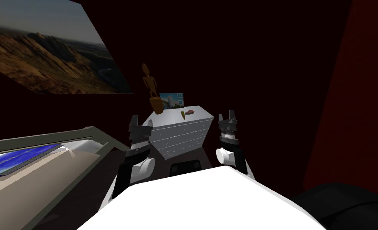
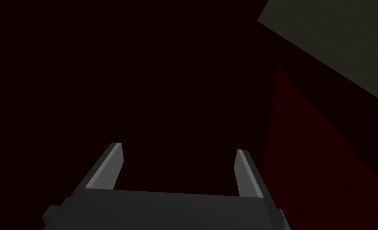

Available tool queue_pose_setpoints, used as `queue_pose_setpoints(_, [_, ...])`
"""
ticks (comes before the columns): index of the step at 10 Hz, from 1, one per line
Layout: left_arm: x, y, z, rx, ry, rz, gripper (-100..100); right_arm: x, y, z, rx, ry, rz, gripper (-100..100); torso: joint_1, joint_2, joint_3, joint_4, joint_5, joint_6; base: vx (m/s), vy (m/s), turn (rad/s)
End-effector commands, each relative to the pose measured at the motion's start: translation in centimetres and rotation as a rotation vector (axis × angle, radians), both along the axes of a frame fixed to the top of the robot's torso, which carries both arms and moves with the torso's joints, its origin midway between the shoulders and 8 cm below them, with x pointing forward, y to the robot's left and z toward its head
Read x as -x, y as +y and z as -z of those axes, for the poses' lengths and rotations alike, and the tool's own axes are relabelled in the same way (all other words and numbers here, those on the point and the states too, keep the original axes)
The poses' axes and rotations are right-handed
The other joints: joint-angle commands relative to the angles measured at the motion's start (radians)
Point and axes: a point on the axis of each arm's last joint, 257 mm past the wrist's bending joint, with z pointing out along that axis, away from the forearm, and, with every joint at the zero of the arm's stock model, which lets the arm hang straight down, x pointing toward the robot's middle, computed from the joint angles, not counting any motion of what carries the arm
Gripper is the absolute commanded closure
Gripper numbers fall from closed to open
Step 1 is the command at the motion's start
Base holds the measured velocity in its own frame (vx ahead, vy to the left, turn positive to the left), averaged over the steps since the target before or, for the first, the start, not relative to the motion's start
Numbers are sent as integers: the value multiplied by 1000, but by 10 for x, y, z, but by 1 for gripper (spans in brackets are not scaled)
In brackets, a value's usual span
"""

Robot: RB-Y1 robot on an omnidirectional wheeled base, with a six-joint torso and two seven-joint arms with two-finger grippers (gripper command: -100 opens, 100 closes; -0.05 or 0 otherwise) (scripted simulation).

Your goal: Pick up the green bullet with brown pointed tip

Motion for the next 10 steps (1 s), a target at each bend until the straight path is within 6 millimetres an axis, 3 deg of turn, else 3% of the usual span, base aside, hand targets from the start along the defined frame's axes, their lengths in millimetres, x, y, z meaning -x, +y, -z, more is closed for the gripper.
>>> queue_pose_setpoints(1, [-1,-2,5,-42,10,7,-100,0,0,0,0,0,0,0,0,0,0,0,0,0,-17,-1,-74])
queue_pose_setpoints(10, [-8,-5,52,-372,91,23,-100,0,0,0,0,0,0,0,0,3,2,1,0,0,-52,-10,-105])
